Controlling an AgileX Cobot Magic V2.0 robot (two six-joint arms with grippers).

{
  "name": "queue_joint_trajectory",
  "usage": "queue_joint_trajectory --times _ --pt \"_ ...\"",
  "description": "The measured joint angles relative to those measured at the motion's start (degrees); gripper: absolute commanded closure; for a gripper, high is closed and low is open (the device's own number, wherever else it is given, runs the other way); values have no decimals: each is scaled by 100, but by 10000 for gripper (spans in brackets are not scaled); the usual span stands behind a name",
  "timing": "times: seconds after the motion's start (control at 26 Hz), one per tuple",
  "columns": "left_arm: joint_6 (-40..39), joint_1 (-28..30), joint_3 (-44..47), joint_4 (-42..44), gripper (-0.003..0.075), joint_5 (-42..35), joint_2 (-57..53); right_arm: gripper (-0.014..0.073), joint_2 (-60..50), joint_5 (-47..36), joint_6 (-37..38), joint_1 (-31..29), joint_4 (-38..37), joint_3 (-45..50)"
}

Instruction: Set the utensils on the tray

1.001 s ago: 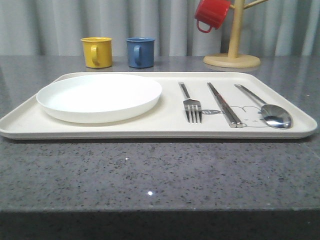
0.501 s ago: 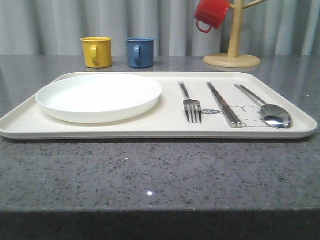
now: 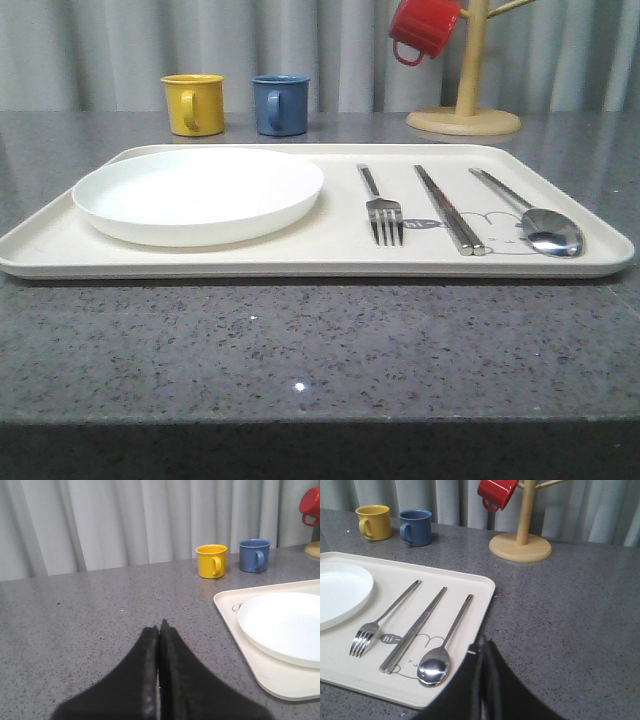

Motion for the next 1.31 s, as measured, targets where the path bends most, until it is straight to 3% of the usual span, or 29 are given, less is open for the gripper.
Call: queue_joint_trajectory --times 0.23,0.73,1.31 --pt "0 0 314 0 739 -171 0 712 0 0 0 0 0 0" --pt "0 0 2222 -105 739 -1946 0 712 0 -4 0 0 0 0" --pt "0 0 2222 -152 739 -2104 0 712 0 -4 0 0 0 0"
